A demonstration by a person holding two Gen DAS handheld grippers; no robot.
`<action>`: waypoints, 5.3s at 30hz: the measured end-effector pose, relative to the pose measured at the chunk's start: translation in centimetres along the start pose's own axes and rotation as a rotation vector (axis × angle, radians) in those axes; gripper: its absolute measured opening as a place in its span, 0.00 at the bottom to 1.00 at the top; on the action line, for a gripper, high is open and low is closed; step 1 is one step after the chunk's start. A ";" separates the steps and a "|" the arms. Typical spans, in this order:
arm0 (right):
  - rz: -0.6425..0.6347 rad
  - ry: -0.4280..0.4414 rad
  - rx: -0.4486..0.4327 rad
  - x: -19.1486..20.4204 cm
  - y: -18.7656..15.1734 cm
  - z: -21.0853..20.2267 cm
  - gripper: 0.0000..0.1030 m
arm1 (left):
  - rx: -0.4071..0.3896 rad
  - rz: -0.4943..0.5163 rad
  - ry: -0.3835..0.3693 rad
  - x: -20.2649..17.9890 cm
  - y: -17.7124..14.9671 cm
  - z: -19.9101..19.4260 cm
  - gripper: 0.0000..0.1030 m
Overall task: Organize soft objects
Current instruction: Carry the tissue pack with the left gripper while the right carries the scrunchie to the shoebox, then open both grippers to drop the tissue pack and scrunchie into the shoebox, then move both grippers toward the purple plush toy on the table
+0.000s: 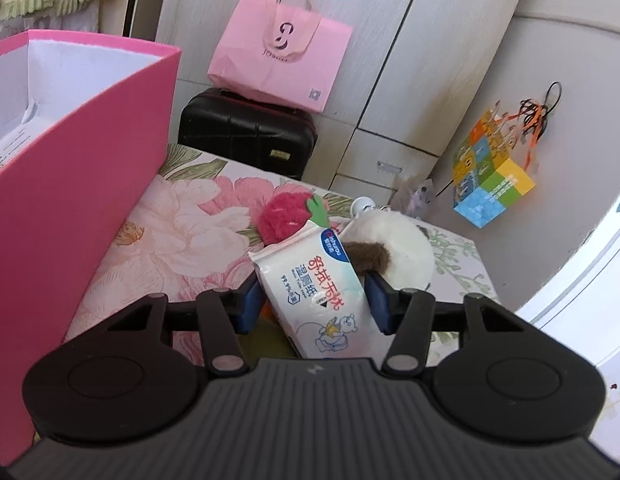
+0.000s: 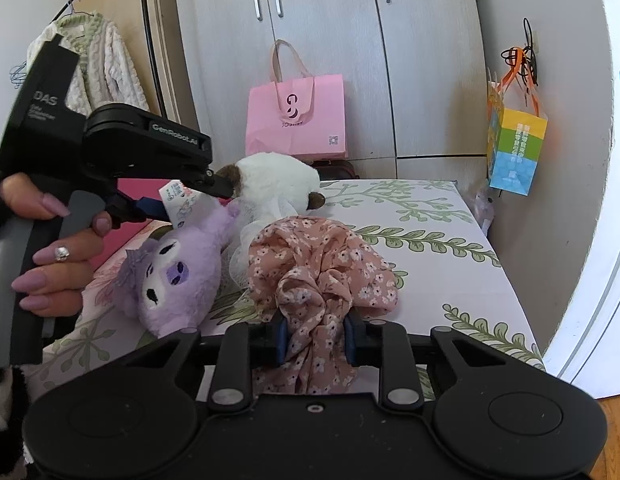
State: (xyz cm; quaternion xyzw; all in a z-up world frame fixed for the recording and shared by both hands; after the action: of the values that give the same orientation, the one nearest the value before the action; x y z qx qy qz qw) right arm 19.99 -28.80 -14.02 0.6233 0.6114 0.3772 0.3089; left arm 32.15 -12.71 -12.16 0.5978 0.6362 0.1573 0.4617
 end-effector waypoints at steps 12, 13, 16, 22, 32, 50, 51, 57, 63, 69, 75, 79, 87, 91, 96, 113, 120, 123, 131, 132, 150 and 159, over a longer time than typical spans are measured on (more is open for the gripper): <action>0.020 -0.047 -0.015 -0.1 0.0 -0.6 0.19 | -0.088 -0.038 -0.081 0.1 0.3 -3.4 0.44; 0.020 -0.055 -0.019 -0.2 0.0 -0.8 0.19 | -0.095 -0.040 -0.085 0.1 0.3 -3.8 0.44; 0.020 -0.089 -0.035 -0.4 0.2 -1.2 0.19 | -0.121 -0.050 -0.099 0.2 0.6 -4.9 0.44; 0.015 -0.127 -0.071 -0.8 1.1 -2.3 0.20 | -0.181 -0.066 -0.119 0.4 1.6 -6.9 0.44; -0.017 -0.052 -0.062 0.9 2.0 -4.6 0.20 | -0.120 0.035 -0.151 1.0 0.1 -10.6 0.44; -0.216 0.190 0.079 9.2 -0.1 -7.8 0.20 | 0.154 0.099 -0.219 4.4 -5.4 -15.9 0.44; -0.229 0.205 0.085 9.6 -0.1 -8.1 0.20 | 0.161 0.096 -0.218 4.6 -5.6 -16.2 0.44; -0.286 0.270 0.113 11.9 -0.2 -9.4 0.20 | 0.176 0.076 -0.190 6.8 -5.9 -18.2 0.44; -0.323 0.331 0.129 14.1 0.1 -10.3 0.20 | 0.182 0.046 -0.160 8.9 -6.0 -20.5 0.44; -0.357 0.393 0.136 16.8 0.1 -11.6 0.20 | 0.182 0.026 -0.148 10.6 -6.1 -23.7 0.44; -0.361 0.462 0.142 19.3 0.4 -12.8 0.20 | 0.163 0.030 -0.137 11.6 -5.6 -27.4 0.44; -0.380 0.487 0.116 20.8 1.0 -13.7 0.20 | 0.141 0.035 -0.128 12.3 -4.9 -29.6 0.44; -0.370 0.530 0.086 22.9 3.3 -14.1 0.20 | 0.097 0.061 -0.111 12.9 -1.9 -31.3 0.44; -0.358 0.537 0.066 24.0 5.1 -13.5 0.21 | 0.077 0.067 -0.119 13.0 0.4 -30.9 0.44; -0.337 0.547 0.043 24.9 8.3 -12.0 0.21 | 0.046 0.058 -0.134 13.2 4.1 -29.6 0.44; -0.503 0.527 0.111 29.0 17.4 3.8 0.23 | 0.096 0.062 -0.014 17.4 16.0 -14.0 0.44; -0.665 0.469 0.161 29.8 17.6 10.0 0.27 | 0.192 -0.036 0.026 20.1 15.7 -7.4 0.44; -0.728 0.465 0.247 30.4 17.1 12.0 0.28 | 0.220 -0.046 0.067 20.6 15.5 -6.1 0.44; -0.789 0.417 0.294 30.6 16.1 14.5 0.29 | 0.248 -0.078 0.103 21.4 15.4 -4.5 0.44; -0.799 0.406 0.294 30.6 16.0 14.7 0.31 | 0.247 -0.079 0.103 21.3 15.4 -4.4 0.45; -0.471 0.418 0.116 22.9 19.7 4.7 0.64 | 0.073 0.205 0.076 15.7 15.2 -16.1 0.58; -0.388 0.395 0.094 18.0 19.0 -1.8 0.68 | 0.083 0.307 -0.053 9.9 12.2 -21.2 0.59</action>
State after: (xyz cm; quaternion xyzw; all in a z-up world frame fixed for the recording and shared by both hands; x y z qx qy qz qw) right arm 27.92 -12.14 4.68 0.4228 0.7844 0.3964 0.2209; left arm 24.58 6.58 4.19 0.7105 0.5310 0.1836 0.4237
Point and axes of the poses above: each gripper's, at about its wrist camera, not at the fingertips, and z roughly the way its jaws point, x to its left, y to its top, the point moved 6 cm from there along z, roughly the way its jaws point, and after that the axes turned 6 degrees about -y, right-handed, at the moved point
